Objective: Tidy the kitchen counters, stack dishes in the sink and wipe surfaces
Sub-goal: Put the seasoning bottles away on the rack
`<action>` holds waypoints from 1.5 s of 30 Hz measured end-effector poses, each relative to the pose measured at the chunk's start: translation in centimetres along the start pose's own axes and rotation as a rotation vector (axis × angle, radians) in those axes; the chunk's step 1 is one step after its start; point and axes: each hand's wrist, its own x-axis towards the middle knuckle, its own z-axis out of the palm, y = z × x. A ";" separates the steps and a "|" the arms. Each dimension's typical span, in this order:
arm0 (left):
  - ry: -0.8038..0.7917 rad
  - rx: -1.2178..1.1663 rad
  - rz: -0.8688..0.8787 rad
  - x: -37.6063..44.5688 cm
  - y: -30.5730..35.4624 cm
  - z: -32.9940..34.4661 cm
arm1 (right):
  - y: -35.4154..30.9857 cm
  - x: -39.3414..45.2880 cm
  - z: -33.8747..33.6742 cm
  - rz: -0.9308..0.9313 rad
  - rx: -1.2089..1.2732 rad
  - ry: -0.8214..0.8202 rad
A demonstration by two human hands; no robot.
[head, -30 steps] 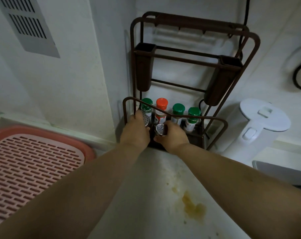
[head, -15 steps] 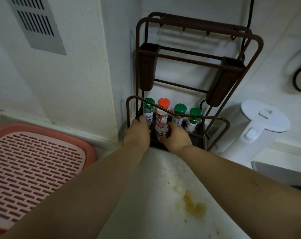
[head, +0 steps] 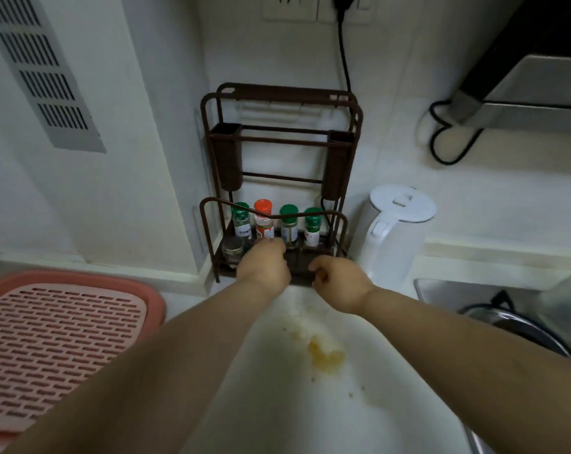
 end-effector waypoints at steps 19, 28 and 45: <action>-0.368 -0.019 0.638 -15.1 46.1 18.8 | 41.8 -31.4 -17.4 0.507 0.049 0.222; -0.570 -0.038 0.676 -21.0 61.0 28.4 | 57.1 -43.2 -21.5 0.805 0.065 0.329; -0.737 -0.229 0.564 -24.3 75.1 38.8 | 70.0 -48.4 -22.0 0.890 0.490 0.384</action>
